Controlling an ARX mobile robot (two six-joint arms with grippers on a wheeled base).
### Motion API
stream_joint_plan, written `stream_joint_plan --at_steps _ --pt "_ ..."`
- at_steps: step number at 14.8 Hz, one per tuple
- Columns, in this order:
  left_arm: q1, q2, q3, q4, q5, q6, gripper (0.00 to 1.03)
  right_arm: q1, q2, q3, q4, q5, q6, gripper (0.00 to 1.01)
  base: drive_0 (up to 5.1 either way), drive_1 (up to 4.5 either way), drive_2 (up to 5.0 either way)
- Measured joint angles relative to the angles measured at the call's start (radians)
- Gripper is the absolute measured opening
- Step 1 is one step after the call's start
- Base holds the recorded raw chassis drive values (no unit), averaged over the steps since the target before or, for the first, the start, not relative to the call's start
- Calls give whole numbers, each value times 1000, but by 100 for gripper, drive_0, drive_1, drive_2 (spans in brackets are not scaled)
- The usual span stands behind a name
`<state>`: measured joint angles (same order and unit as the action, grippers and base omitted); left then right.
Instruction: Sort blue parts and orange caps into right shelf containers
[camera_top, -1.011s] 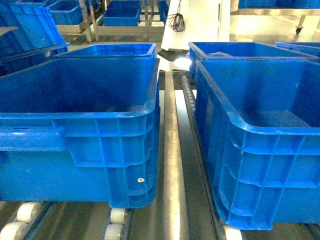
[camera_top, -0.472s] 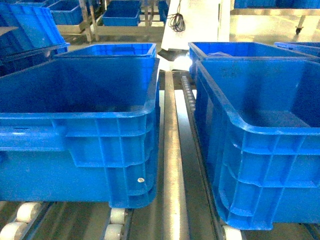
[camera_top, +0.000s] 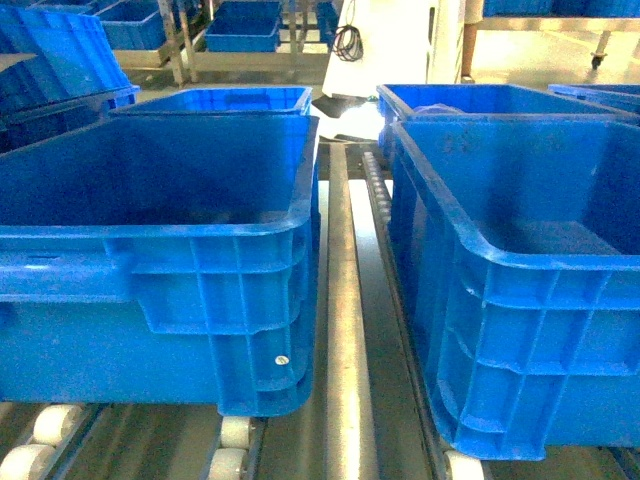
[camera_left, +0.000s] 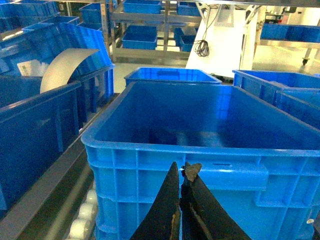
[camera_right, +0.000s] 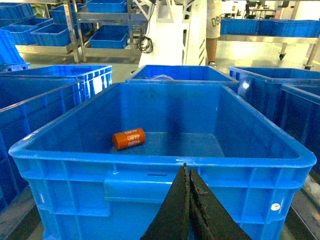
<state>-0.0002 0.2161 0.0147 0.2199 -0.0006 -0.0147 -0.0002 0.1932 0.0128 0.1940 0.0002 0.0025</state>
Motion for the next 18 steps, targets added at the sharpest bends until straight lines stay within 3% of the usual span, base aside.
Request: stream_joint_plan --at_steps 1,2,3,12,15,18 --pt "0 -29 0 -32 0 0 2 0 -28 0 -31 0 0 1 0 0 0" --pt "0 -47 0 -50 -1 0 2 0 -142 0 -197 -3 0 1 0 0 0" --pt "0 -150 1 -208 4 2 2 0 -188 4 -178 -2 0 1 0 0 0" --pt "0 -205 0 -224 0 3 2 0 -188 0 -198 -1 0 2 0 0 0" --pt "0 -205 0 -224 0 4 18 0 -188 0 -198 -1 0 16 0 0 0" --pt "0 -205 0 -224 0 4 62 0 -188 0 -198 -1 0 60 0 0 0"
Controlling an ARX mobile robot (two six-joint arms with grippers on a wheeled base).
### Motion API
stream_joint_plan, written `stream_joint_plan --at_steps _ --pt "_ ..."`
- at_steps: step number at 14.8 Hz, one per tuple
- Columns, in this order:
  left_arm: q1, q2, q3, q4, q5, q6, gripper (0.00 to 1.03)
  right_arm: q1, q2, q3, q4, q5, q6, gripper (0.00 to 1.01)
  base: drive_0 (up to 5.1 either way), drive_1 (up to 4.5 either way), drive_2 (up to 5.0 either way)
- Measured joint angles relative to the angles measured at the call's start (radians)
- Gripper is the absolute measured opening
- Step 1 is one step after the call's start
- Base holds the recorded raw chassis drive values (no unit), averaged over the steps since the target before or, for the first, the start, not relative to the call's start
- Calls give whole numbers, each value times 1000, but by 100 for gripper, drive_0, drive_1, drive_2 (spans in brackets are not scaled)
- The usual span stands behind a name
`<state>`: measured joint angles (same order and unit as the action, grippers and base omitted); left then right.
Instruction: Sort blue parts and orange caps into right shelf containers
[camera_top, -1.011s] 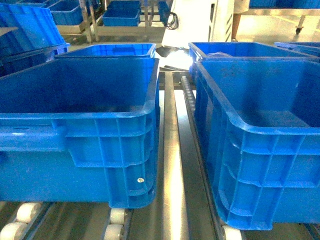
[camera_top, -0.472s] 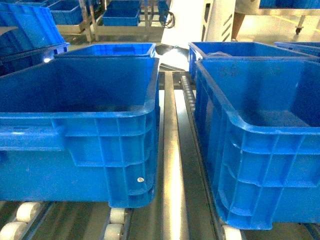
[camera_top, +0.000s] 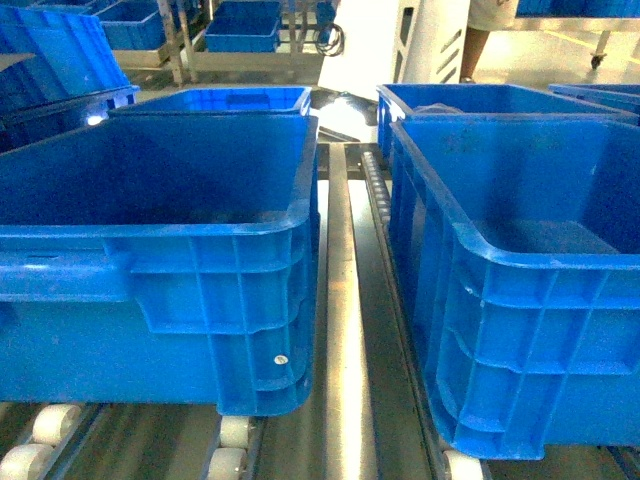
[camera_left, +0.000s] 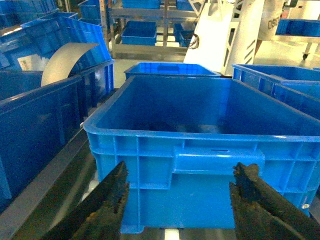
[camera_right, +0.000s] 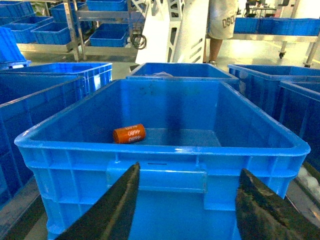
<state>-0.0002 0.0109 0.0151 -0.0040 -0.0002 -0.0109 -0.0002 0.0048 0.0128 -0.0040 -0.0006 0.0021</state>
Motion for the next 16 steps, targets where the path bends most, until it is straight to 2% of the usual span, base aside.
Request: stream_joint_plan --at_steps 3,4,5,16 --pt "0 0 0 0 0 0 97 0 0 0 0 0 0 97 0 0 0" --pt "0 0 0 0 0 1 100 0 0 0 0 0 1 100 0 0 0" --pt "0 0 0 0 0 1 97 0 0 0 0 0 0 97 0 0 0" --pt "0 0 0 0 0 1 98 0 0 0 0 0 0 98 0 0 0"
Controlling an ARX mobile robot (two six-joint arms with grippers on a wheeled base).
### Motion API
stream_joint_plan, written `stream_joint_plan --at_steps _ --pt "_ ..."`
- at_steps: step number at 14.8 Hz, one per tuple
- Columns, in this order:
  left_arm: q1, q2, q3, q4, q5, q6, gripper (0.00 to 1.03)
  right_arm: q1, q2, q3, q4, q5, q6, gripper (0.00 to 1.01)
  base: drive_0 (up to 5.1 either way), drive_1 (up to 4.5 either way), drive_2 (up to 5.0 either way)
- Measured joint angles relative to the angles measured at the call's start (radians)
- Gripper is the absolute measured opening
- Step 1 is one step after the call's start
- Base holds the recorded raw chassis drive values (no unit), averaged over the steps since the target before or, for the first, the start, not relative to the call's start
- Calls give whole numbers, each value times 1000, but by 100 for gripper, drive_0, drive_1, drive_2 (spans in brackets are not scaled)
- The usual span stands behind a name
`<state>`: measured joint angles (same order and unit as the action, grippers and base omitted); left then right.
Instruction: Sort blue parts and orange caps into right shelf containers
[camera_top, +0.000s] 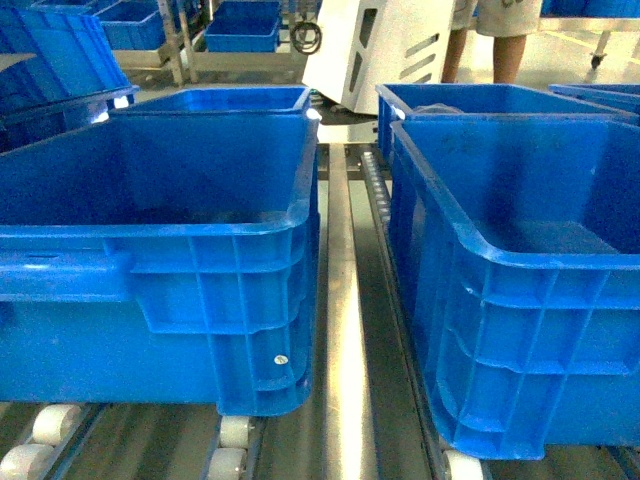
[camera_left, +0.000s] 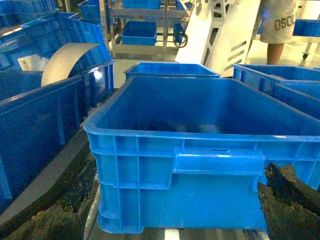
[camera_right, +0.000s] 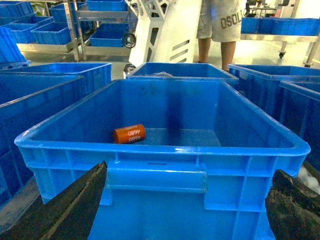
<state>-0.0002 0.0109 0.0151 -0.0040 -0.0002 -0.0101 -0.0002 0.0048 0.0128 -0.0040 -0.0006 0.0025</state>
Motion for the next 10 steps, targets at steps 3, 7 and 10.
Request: stream_joint_plan --at_steps 3,7,10 --pt "0 0 0 0 0 0 98 0 0 0 0 0 0 98 0 0 0" --pt "0 0 0 0 0 0 98 0 0 0 0 0 0 98 0 0 0" --pt "0 0 0 0 0 0 98 0 0 0 0 0 0 98 0 0 0"
